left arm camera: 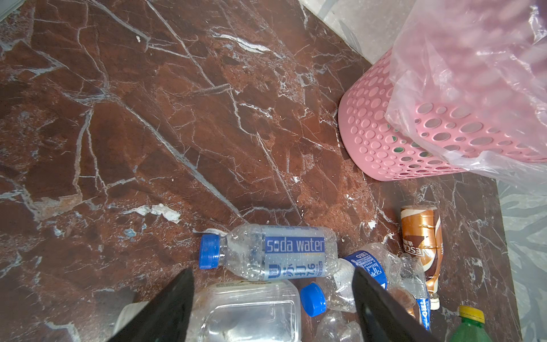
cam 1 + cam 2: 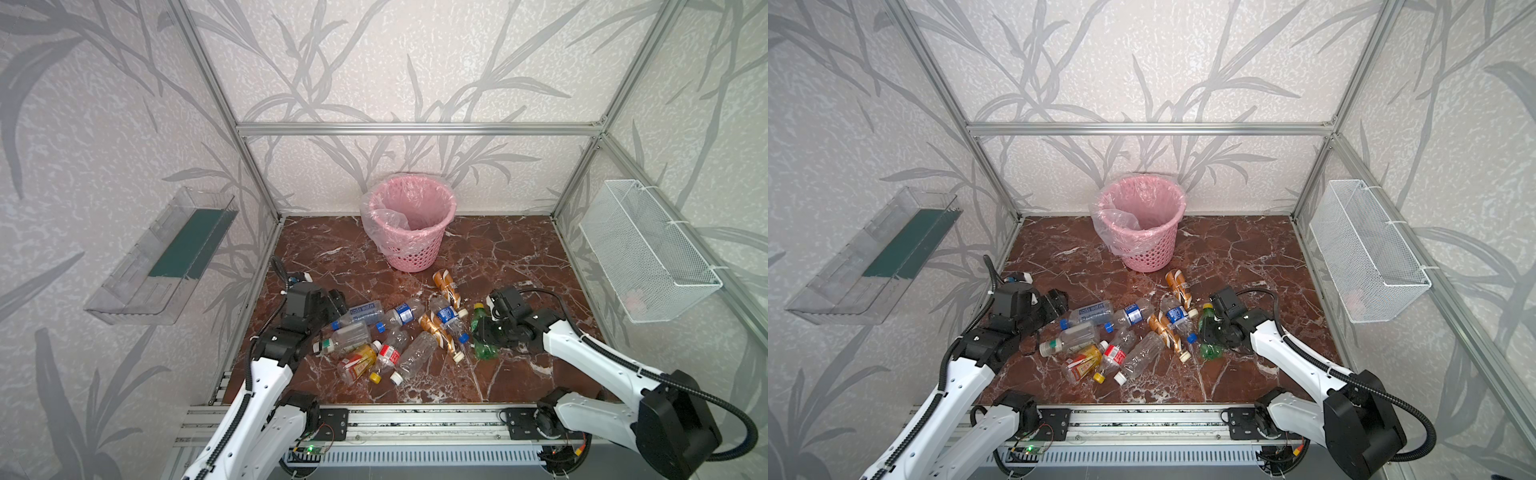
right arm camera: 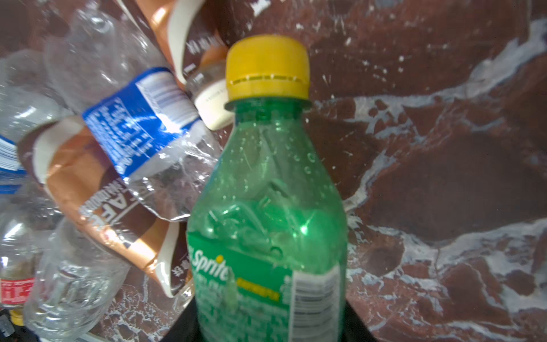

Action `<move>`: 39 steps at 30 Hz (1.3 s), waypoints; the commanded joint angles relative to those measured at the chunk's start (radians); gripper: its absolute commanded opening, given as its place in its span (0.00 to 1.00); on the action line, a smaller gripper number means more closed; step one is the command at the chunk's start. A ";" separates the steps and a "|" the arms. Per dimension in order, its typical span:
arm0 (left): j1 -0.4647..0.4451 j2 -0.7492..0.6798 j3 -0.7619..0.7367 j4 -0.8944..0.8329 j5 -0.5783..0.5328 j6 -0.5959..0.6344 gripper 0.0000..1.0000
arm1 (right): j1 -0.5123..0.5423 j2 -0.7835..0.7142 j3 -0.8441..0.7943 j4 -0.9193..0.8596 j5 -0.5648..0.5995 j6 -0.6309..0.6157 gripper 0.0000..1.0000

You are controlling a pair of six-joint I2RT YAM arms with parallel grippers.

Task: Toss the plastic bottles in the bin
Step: 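Grasp the yellow-capped green Sprite bottle with the right gripper, then lift the green bottle over the pink bin and release it, then bring the right gripper back toward the pile while the left gripper lowers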

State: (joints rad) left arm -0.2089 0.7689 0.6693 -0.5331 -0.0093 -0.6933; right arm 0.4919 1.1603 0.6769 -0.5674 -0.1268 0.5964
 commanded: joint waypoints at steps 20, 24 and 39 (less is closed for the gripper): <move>-0.003 0.042 0.164 -0.079 -0.023 0.011 0.84 | 0.005 0.742 1.751 -0.428 0.093 -0.112 0.83; -0.003 -0.002 0.106 -0.050 -0.040 -0.002 0.84 | 0.014 0.475 1.375 -0.310 0.142 -0.130 0.83; -0.004 -0.051 0.009 -0.135 0.036 -0.001 0.84 | 0.022 0.067 0.417 -0.104 0.029 -0.049 0.77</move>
State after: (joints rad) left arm -0.2089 0.7326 0.6945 -0.6247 0.0029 -0.6922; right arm 0.5053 1.2690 1.1660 -0.7223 -0.0517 0.5137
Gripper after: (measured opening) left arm 0.837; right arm 0.770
